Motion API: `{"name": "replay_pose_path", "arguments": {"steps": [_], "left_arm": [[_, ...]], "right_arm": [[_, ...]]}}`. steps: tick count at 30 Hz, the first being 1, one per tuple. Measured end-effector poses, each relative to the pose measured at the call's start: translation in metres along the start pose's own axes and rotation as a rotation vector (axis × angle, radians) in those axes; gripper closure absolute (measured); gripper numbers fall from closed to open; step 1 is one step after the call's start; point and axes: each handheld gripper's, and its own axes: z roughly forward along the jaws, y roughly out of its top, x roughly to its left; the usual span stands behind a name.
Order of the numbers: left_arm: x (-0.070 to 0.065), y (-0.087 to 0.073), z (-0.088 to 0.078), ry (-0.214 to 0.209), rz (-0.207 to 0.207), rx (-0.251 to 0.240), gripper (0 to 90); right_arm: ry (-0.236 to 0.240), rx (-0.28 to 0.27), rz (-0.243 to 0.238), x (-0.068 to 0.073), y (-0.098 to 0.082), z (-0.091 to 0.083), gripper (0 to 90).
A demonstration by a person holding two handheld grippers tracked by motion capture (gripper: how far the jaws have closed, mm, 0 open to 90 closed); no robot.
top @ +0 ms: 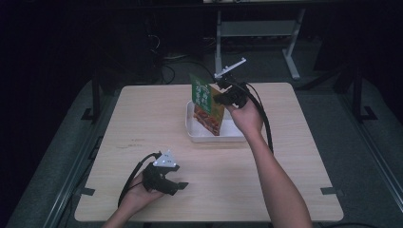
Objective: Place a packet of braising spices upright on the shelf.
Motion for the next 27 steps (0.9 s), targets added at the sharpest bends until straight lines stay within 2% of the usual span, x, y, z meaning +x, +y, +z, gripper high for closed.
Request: {"name": "replay_pose_path", "arguments": {"steps": [5, 16, 22, 27], "left_arm": [[0.000, 0.000, 0.000, -0.001, 0.001, 0.000, 28.8], [0.000, 0.000, 0.000, -0.001, -0.003, -0.001, 28.8], [0.000, 0.000, 0.000, 0.000, -0.003, 0.000, 28.8], [0.000, 0.000, 0.001, 0.001, -0.006, -0.002, 28.7]], "right_arm": [[0.008, -0.001, 0.003, 0.001, 0.000, 0.000, 86.4], [0.037, 0.004, 0.021, -0.001, -0.004, -0.009, 60.5], [0.060, 0.021, 0.034, -0.007, -0.014, -0.013, 52.8], [0.074, 0.023, 0.048, -0.011, -0.024, -0.017, 50.5]]}}
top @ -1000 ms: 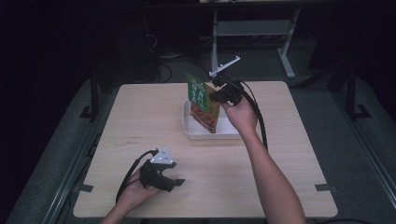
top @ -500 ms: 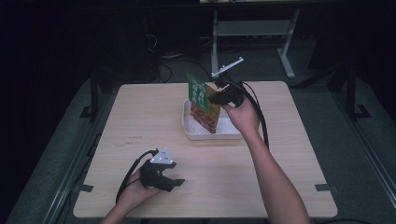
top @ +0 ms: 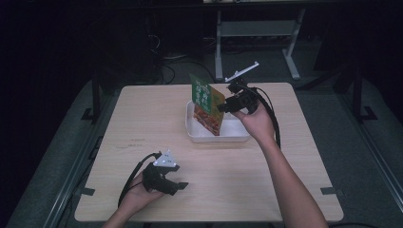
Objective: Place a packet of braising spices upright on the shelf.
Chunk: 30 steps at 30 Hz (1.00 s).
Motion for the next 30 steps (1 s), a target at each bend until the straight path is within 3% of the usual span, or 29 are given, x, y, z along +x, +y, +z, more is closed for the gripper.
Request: {"name": "replay_pose_path", "arguments": {"steps": [30], "left_arm": [[0.001, -0.001, 0.001, 0.002, 0.002, 0.004, 28.6]], "right_arm": [[0.043, 0.009, 0.005, -0.006, -0.050, -0.020, 46.4]]}}
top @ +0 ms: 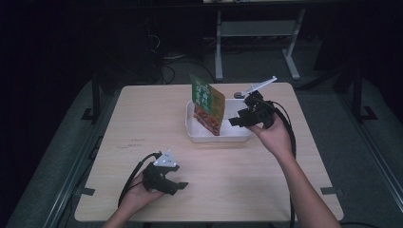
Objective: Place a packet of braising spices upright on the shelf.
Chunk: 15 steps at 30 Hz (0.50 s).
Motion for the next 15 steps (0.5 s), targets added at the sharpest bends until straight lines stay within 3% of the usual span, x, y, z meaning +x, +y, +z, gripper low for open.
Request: {"name": "replay_pose_path", "arguments": {"steps": [15], "left_arm": [[0.002, 0.000, -0.001, 0.007, -0.002, 0.002, 28.5]], "right_arm": [[0.017, -0.002, 0.035, -0.007, -0.037, -0.006, 45.0]]}}
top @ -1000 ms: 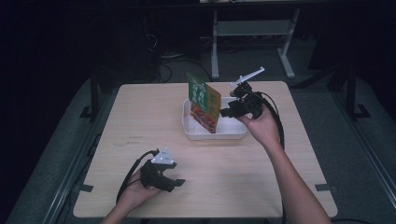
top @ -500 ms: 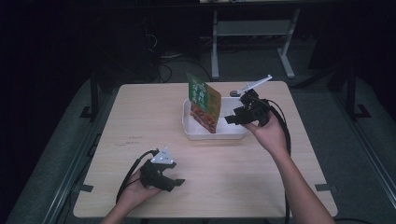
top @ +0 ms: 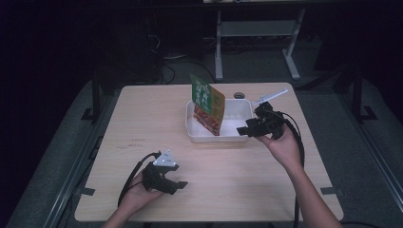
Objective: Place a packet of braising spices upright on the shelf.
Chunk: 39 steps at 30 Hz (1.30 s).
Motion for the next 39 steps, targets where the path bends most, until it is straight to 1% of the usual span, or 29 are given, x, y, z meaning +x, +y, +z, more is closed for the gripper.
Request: {"name": "replay_pose_path", "arguments": {"steps": [7, 15, 22, 39], "left_arm": [[0.000, 0.000, 0.000, 0.000, -0.003, -0.003, 28.5], [0.000, 0.000, 0.000, 0.001, -0.001, -0.002, 28.5], [0.000, 0.000, 0.001, -0.001, -0.003, 0.000, 28.5], [0.000, 0.000, 0.001, -0.001, -0.003, -0.003, 28.5]], "right_arm": [[0.006, -0.005, 0.017, -0.003, -0.014, -0.001, 44.6], [0.015, -0.004, 0.048, -0.007, -0.036, -0.002, 44.5], [0.015, -0.004, 0.064, -0.009, -0.052, -0.002, 44.5], [0.028, 0.013, 0.099, -0.008, -0.091, -0.001, 44.2]]}}
